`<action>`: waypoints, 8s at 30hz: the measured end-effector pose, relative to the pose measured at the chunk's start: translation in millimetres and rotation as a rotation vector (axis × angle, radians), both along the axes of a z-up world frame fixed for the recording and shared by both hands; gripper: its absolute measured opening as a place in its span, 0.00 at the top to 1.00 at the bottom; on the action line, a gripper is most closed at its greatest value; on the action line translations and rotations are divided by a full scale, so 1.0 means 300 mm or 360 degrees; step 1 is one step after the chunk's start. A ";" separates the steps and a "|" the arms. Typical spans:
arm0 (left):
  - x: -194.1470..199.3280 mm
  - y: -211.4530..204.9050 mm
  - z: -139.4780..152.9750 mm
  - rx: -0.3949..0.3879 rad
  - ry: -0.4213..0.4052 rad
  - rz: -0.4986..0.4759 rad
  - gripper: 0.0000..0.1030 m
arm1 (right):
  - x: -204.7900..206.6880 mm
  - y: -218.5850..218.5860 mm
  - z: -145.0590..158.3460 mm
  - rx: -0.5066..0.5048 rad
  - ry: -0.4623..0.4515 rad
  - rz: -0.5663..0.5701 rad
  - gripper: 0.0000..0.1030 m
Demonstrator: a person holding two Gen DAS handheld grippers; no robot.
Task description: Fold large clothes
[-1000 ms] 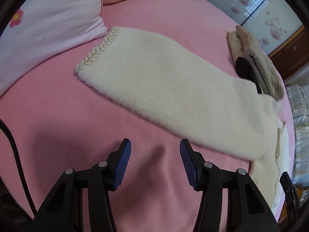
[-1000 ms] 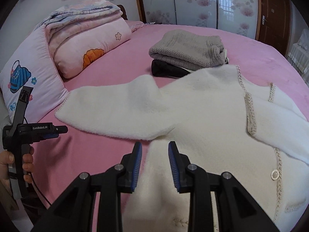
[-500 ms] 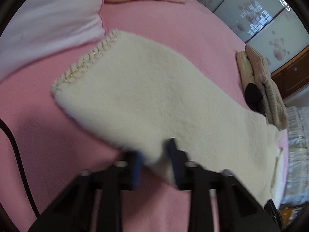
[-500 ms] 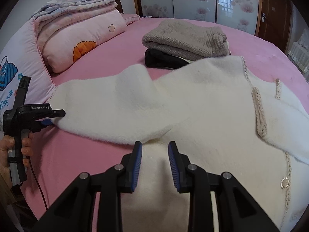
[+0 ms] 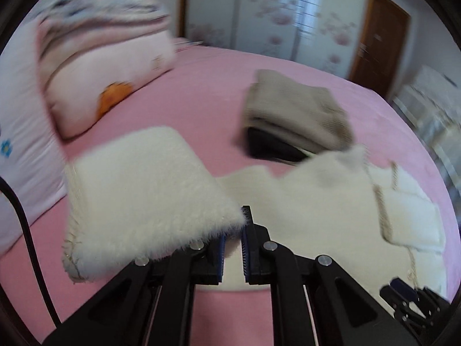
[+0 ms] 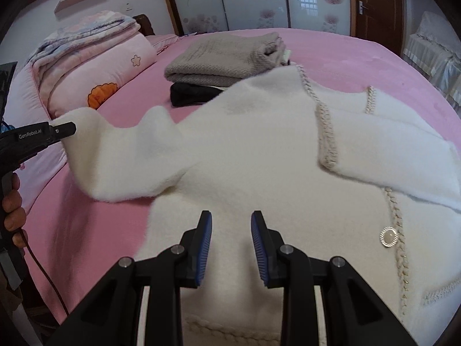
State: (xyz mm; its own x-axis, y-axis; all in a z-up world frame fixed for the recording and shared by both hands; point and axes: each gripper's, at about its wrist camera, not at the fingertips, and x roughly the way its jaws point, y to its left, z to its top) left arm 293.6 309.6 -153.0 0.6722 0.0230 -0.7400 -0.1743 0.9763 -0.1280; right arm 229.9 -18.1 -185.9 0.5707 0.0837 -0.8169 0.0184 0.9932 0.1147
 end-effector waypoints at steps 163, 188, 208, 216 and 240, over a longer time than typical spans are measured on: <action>0.541 -0.309 -0.349 0.0274 0.0444 -0.0112 0.71 | 0.444 -0.842 -0.133 -0.0220 0.0150 -0.0361 0.73; -0.005 -0.528 -0.359 -0.0055 0.0379 -0.0013 0.79 | 0.156 -0.560 -0.130 -0.0003 0.0077 0.0011 1.00; -0.016 -0.490 -0.286 0.0016 0.0396 0.0062 0.40 | 0.089 -0.742 -0.093 -0.0128 0.0127 -0.0283 0.95; -0.125 -0.507 -0.107 0.0007 0.0303 0.0039 0.40 | -0.004 -0.717 0.059 -0.0082 0.0079 -0.0280 0.93; -0.792 -0.728 0.258 0.0129 0.0031 -0.0111 0.40 | -0.691 -0.686 0.496 -0.0026 -0.0309 -0.0252 0.60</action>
